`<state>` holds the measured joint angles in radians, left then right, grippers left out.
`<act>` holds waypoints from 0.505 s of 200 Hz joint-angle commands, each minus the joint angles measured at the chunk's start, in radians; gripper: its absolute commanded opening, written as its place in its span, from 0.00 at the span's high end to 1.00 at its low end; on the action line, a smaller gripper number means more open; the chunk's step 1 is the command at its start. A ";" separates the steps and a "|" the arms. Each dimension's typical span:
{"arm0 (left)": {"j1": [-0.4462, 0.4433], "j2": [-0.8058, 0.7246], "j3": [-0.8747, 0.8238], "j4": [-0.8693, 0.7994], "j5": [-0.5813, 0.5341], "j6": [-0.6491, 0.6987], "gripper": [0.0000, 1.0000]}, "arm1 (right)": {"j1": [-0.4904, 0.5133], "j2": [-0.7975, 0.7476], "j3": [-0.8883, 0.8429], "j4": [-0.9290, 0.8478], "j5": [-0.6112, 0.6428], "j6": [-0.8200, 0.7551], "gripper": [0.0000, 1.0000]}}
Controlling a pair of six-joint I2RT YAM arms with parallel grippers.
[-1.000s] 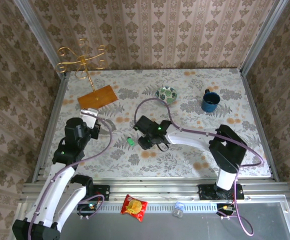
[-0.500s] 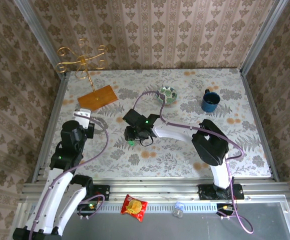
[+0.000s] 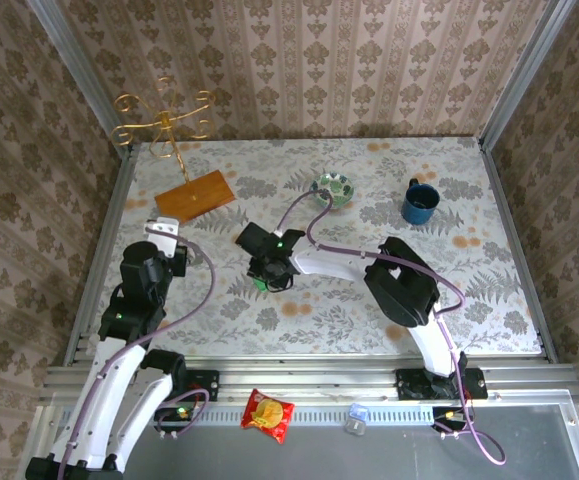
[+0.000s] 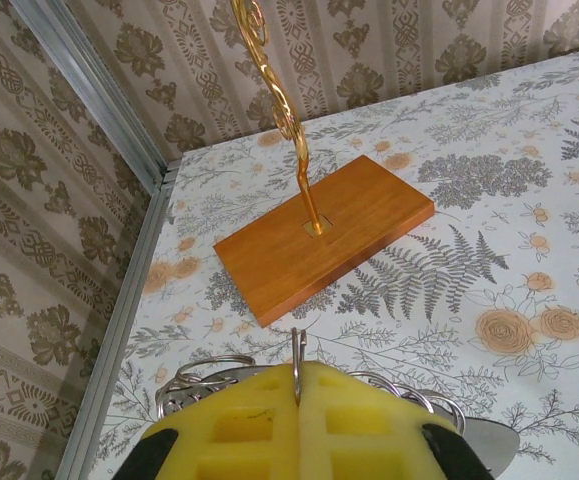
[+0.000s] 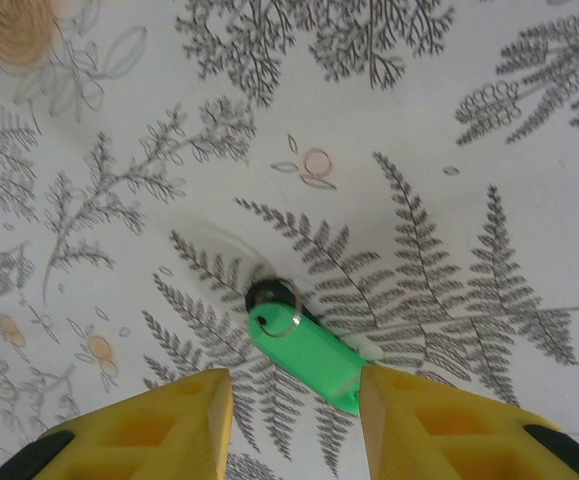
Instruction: Put the keys on the keyring
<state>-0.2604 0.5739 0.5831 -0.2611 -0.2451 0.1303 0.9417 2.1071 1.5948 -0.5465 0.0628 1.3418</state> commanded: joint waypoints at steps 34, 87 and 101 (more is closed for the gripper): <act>0.006 -0.008 0.017 0.042 0.006 -0.012 1.00 | -0.016 0.084 0.086 -0.050 0.037 0.041 0.62; 0.006 -0.008 0.017 0.044 0.019 -0.009 1.00 | -0.014 0.129 0.130 -0.041 -0.002 0.047 0.65; 0.006 -0.008 0.017 0.045 0.019 -0.006 1.00 | -0.014 0.134 0.132 -0.036 -0.012 0.050 0.66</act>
<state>-0.2604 0.5739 0.5831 -0.2607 -0.2329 0.1303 0.9272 2.2086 1.6989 -0.5583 0.0597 1.3663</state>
